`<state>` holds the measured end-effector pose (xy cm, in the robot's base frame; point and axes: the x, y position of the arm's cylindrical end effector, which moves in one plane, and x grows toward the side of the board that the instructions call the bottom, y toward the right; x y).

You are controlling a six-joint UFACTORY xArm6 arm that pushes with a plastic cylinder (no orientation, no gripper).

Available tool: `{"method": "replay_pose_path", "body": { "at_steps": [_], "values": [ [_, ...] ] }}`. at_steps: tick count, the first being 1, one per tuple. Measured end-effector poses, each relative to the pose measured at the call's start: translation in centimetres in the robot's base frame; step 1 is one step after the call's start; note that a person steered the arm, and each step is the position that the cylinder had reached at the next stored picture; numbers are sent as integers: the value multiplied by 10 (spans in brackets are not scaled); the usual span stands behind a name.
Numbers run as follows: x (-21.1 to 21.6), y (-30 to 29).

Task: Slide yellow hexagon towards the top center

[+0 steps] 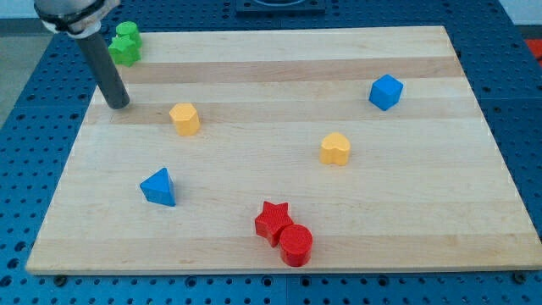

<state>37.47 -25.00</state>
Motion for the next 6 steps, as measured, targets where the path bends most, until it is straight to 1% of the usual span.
{"method": "replay_pose_path", "body": {
  "at_steps": [1, 3, 4, 5, 6],
  "values": [
    [33, 21],
    [52, 89],
    [45, 101],
    [26, 144],
    [-6, 188]
  ]
}}
